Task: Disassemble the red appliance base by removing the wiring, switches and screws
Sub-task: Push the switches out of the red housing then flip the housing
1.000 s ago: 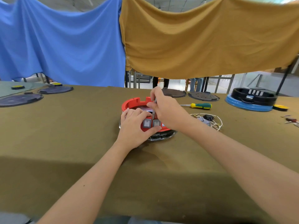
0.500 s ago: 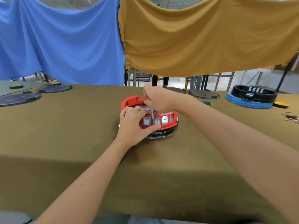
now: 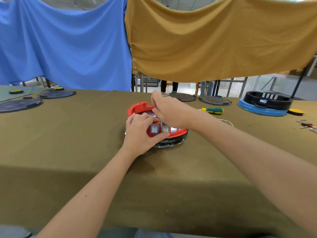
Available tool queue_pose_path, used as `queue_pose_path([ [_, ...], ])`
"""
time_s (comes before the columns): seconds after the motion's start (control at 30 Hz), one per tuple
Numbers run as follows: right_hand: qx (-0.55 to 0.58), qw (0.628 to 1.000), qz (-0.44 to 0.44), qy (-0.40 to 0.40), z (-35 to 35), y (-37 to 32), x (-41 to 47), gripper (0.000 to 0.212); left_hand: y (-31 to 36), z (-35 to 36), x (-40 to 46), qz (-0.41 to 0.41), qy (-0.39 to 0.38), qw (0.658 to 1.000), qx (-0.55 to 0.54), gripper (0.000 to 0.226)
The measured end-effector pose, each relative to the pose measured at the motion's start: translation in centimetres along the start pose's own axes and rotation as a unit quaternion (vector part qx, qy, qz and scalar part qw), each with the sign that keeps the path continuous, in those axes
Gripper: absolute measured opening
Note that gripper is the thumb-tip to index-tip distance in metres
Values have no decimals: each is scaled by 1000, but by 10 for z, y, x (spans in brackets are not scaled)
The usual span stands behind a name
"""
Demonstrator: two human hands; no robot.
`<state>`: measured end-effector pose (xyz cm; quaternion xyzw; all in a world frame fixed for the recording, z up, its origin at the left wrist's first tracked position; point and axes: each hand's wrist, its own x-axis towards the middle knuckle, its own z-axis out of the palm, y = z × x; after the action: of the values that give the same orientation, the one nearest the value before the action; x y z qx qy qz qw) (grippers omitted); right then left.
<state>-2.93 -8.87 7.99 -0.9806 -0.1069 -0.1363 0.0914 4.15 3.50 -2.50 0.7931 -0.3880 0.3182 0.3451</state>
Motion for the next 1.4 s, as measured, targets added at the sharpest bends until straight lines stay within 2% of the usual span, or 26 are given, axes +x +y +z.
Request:
queue_pose_path([
  [0.17,-11,995,34,-89,-13,-6,21,8,-1,-2,0,1,-11,1000,-2,62],
  [0.33,-20,993,44,-105,-17,-6,30,8,0,-2,-1,1,-11,1000,-10,69],
  [0.4,13,997,42,-70,-14,-2,25,5,0,-2,-1,4,-9,1000,-5,68],
  [0.53,179,976,50,111,-4,19,-2,10,-1,-1,-1,7,-1,1000,-10,58],
  [0.63,183,965,41,182,0,34,-21,16,0,-2,-2,8,-3,1000,-11,52],
  [0.73,170,967,28,186,4,37,-28,20,2,-3,-2,6,-1,1000,-15,49],
  [0.87,151,972,17,180,9,35,-27,12,5,-5,-3,12,-4,999,-33,40],
  [1.2,143,975,18,171,7,40,-28,13,9,-5,-3,109,38,993,-9,20],
  [1.4,138,978,28,154,12,37,-27,15,10,-6,-3,101,33,994,-7,23],
])
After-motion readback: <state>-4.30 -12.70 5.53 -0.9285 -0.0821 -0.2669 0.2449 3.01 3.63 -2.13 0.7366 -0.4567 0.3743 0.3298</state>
